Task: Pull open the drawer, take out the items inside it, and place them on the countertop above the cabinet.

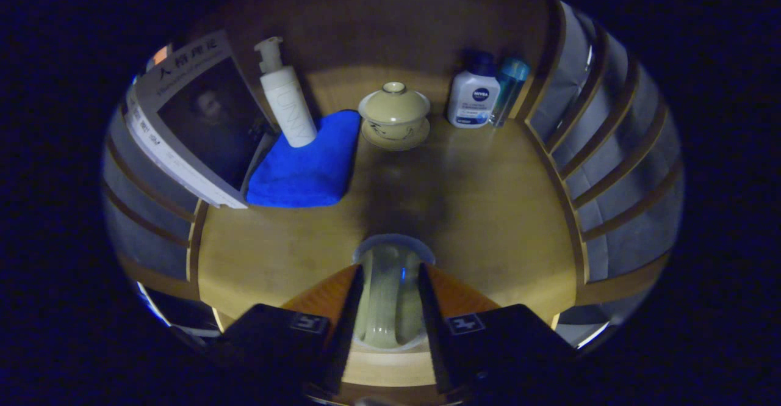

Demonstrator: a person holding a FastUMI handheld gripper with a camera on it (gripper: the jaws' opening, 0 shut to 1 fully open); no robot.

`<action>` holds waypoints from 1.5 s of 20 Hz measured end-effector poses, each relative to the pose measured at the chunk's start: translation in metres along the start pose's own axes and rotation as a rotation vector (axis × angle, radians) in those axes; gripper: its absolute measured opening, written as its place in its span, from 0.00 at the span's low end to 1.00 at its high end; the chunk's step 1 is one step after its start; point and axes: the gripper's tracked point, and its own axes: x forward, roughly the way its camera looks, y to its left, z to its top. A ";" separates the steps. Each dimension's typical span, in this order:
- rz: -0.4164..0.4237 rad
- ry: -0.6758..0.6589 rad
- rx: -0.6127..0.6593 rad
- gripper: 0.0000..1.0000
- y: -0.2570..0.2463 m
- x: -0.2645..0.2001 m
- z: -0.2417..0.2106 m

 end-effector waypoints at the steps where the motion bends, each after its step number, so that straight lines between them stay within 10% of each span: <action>1: -0.010 -0.017 0.017 0.56 -0.001 -0.001 -0.001; 23: 0.080 -0.475 -0.011 0.64 0.029 -0.121 -0.101; 26: 0.108 -0.576 -0.003 0.95 0.035 -0.147 -0.126; 30: 0.133 -0.716 -0.002 0.96 0.035 -0.175 -0.160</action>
